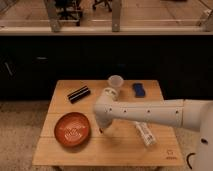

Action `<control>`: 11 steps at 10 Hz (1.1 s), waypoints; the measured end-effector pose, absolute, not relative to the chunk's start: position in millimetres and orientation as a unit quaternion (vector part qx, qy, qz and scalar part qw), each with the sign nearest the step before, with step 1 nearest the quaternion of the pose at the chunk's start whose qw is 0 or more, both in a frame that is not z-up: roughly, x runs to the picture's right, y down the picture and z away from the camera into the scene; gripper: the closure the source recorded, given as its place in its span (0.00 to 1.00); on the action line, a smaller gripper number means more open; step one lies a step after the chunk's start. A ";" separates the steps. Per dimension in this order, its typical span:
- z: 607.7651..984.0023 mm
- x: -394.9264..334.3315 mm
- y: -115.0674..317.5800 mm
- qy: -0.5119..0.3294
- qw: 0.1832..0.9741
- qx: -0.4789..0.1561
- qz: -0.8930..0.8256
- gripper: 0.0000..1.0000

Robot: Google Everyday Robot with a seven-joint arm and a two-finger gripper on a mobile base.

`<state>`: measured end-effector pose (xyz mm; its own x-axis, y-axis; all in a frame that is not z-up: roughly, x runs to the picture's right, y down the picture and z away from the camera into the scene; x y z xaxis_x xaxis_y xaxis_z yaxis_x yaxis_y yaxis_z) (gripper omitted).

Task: Push the ceramic bowl across the table

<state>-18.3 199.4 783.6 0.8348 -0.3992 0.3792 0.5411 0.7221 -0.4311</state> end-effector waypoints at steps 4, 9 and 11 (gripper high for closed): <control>785.8 -30.9 199.4 -0.134 0.919 -0.267 -0.257 0.97; 789.9 -38.7 197.7 -0.138 0.920 -0.262 -0.257 0.97; 791.3 -41.4 196.9 -0.139 0.920 -0.261 -0.258 0.97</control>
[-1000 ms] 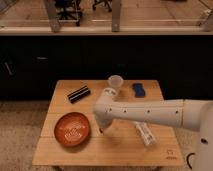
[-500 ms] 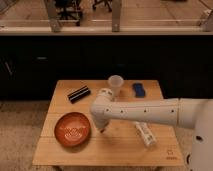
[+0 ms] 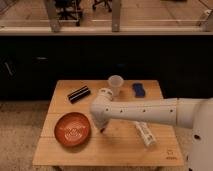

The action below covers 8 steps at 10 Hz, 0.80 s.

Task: Push the ceramic bowl across the table

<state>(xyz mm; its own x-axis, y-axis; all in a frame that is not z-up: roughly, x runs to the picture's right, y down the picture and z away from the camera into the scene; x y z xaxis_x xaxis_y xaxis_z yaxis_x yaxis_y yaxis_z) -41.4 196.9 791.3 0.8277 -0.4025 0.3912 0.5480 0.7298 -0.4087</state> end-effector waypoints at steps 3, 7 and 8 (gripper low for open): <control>794.5 -43.4 198.2 -0.141 0.921 -0.258 -0.255 0.97; 797.4 -48.5 195.4 -0.144 0.922 -0.255 -0.254 0.97; 798.1 -50.9 195.0 -0.145 0.922 -0.254 -0.255 0.97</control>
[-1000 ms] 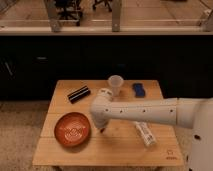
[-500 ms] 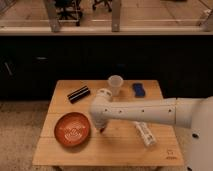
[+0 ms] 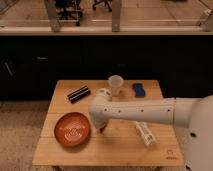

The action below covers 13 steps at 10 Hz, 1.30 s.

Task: Push the ceramic bowl across the table

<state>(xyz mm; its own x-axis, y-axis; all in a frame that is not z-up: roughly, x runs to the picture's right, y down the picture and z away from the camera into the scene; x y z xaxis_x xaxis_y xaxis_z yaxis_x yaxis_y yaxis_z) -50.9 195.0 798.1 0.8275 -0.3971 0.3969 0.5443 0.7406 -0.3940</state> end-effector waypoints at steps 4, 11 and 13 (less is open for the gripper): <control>800.6 -56.0 194.1 -0.148 0.923 -0.250 -0.253 0.97; 804.2 -66.8 196.5 -0.154 0.925 -0.244 -0.247 0.97; 805.2 -67.8 196.5 -0.154 0.926 -0.242 -0.244 0.97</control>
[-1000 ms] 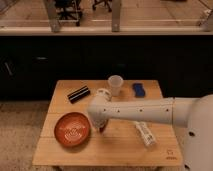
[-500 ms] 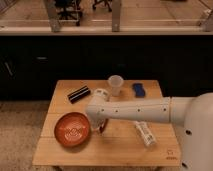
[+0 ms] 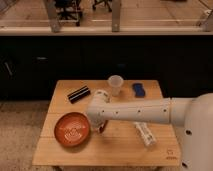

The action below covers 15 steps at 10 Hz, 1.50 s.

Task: Push the ceramic bowl across the table

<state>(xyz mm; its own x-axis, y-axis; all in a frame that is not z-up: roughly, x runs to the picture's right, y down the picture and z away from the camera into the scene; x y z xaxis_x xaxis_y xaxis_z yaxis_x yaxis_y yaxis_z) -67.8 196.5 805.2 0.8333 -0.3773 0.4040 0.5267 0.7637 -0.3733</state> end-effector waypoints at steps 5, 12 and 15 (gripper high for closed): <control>808.3 -81.0 195.3 -0.159 0.926 -0.238 -0.246 0.97; 814.6 -95.7 195.1 -0.164 0.928 -0.230 -0.244 0.97; 816.2 -103.9 194.8 -0.166 0.928 -0.226 -0.245 0.97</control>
